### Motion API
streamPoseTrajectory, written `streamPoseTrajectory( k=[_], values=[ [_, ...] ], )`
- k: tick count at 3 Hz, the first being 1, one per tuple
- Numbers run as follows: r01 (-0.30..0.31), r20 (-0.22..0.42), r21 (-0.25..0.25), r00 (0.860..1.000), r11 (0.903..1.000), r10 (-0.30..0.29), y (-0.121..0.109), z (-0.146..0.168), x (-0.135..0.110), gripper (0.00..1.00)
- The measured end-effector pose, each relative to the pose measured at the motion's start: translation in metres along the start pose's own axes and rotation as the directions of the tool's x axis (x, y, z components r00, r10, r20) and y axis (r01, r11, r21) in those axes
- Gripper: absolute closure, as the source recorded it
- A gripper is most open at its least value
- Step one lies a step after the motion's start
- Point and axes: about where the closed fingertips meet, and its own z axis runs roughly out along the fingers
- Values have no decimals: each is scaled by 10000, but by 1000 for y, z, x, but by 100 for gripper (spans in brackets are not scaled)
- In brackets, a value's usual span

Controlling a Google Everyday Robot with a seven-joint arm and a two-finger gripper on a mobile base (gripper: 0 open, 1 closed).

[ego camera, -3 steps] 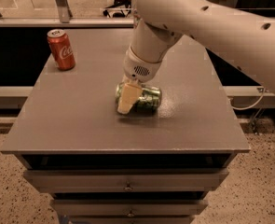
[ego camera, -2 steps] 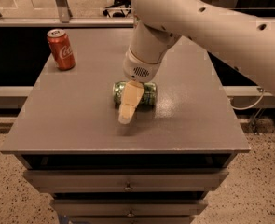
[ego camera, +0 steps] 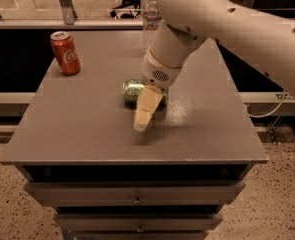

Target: Knock green can over

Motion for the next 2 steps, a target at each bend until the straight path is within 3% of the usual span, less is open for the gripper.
streamPoseTrajectory(
  k=[1,2],
  values=[
    [-370,614,34,9974,9993,367,-8,-12,13,0],
    [-945,1692,45,9813,9955,924,-16,-36,30,0]
  ],
)
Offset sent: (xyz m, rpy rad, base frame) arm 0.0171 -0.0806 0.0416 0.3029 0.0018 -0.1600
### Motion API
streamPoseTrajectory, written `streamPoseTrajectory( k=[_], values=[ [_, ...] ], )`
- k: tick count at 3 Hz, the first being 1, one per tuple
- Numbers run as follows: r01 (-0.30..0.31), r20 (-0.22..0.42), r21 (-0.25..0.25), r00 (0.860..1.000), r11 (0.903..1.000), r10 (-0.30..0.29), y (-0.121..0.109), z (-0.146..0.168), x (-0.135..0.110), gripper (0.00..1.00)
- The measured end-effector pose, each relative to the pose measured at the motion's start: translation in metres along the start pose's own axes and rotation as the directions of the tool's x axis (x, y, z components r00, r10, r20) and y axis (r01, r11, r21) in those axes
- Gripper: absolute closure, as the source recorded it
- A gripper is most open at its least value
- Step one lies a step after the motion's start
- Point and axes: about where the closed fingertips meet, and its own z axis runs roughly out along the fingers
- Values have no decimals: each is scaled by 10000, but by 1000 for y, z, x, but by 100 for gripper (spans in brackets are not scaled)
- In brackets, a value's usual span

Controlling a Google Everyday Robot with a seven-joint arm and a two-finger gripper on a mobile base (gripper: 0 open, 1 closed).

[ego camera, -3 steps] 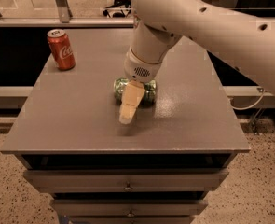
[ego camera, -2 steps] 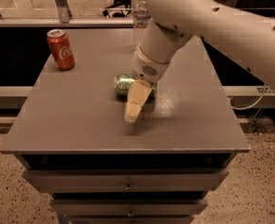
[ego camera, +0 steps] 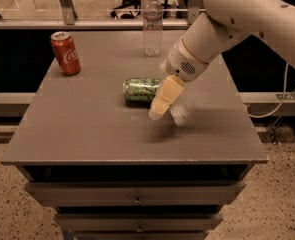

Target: Knock green can over

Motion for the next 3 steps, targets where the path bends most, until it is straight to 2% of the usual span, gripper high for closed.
streamPoseTrajectory(
  k=[1,2,3],
  values=[
    [-419,909,39,9950,9991,413,-9,-19,10,0],
    [-895,2838,-119,9547,9959,891,-20,-44,27,0],
    [-1178,4097,-317,9042,9925,1204,-21,-65,41,0]
  ],
)
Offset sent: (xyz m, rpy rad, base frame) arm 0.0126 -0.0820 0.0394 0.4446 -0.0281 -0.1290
